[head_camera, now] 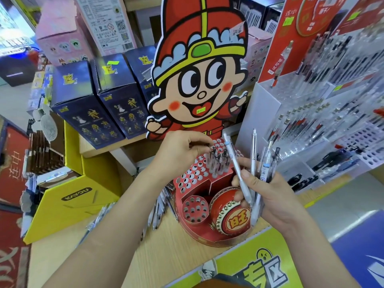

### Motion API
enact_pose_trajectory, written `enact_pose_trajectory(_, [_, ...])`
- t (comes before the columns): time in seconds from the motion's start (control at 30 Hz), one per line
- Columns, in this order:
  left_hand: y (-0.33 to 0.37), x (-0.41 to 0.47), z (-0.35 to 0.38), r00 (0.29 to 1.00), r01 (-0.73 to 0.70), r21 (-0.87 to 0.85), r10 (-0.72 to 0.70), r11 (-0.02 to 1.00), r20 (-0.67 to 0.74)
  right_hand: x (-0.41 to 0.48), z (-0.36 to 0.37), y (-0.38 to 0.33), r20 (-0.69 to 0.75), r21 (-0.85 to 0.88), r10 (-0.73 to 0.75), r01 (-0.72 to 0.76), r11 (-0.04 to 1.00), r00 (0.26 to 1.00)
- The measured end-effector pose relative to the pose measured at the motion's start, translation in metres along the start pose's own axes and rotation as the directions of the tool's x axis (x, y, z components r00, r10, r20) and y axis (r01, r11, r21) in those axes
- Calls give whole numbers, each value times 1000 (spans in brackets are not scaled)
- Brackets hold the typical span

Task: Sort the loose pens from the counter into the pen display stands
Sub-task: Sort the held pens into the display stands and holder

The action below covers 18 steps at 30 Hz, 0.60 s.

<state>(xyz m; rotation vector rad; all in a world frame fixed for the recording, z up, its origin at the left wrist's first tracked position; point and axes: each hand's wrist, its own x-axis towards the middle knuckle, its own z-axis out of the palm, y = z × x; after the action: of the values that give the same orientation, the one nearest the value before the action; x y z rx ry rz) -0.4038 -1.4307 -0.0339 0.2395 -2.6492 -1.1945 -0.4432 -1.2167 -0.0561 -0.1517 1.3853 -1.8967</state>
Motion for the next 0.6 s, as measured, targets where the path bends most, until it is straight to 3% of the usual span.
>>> enact_pose_trajectory(0.2, [-1,9,-2,999,16,33,-17,999,37,2,-2,3,15,32,-53,52,998,998])
enact_pose_trajectory(0.47, [-5,8,1,994,58,-59,-52,997,101,6,-3,10,105,403,31,-71,912,994])
enact_pose_trajectory(0.6, [0,9,-4,985,52,13,-54,999,167,5,0,9,165,481,58,-132,867,985])
